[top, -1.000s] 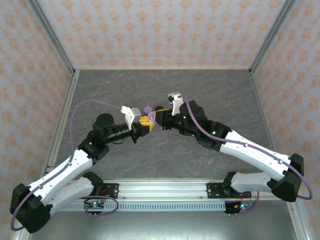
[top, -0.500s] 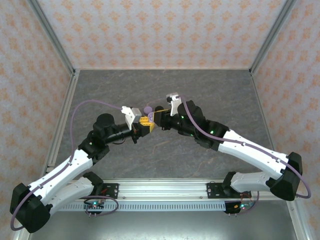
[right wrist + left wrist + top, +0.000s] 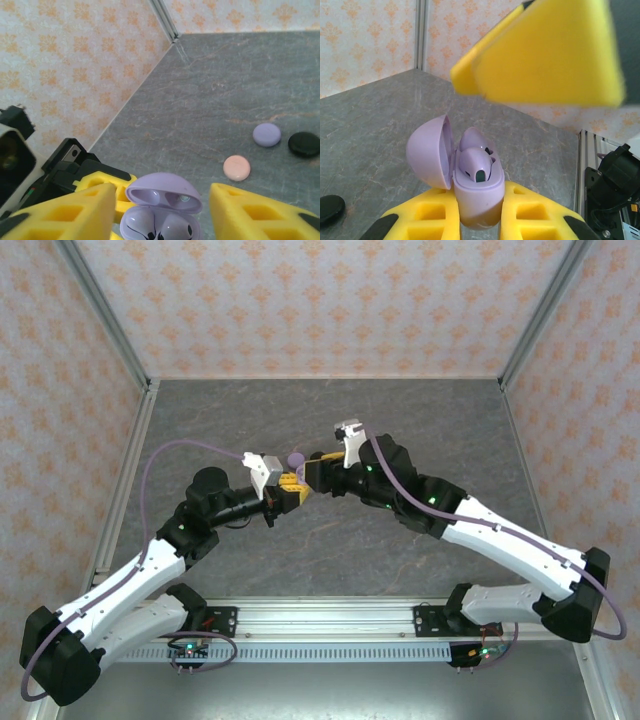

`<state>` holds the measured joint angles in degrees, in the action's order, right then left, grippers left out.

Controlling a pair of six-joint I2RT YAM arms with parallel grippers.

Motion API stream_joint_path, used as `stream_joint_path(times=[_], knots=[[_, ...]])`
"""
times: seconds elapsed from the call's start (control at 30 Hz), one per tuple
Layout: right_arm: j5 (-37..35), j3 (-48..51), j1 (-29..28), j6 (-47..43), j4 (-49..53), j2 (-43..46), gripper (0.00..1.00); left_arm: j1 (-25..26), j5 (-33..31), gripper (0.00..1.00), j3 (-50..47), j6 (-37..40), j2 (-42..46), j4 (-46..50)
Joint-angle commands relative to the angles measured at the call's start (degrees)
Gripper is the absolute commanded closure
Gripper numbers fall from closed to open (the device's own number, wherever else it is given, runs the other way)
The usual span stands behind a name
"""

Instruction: Insert wireless bluetooth earbuds into charging case

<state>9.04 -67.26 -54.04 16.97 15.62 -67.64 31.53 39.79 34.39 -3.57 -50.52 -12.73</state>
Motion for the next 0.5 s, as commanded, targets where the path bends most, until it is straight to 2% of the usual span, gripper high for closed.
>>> stream_joint_path(times=[0.0, 0.17, 0.37, 0.47], knots=[[5.0, -1.8, 3.5, -1.4, 1.8, 2.8, 0.39, 0.4, 0.6, 1.00, 0.4, -0.2, 1.0, -2.7], [22.1, 2.7, 12.0, 1.7, -1.8, 3.8, 0.24, 0.5, 1.4, 1.00, 0.4, -0.5, 1.6, -3.0], [36.8, 5.7, 13.9, 3.9, -7.5, 1.4, 0.26, 0.5, 2.5, 1.00, 0.5, -0.6, 1.5, -3.2], [40.0, 5.7, 13.8, 4.7, -9.0, 0.1, 0.27, 0.4, 2.8, 1.00, 0.5, -0.8, 1.0, -3.7]])
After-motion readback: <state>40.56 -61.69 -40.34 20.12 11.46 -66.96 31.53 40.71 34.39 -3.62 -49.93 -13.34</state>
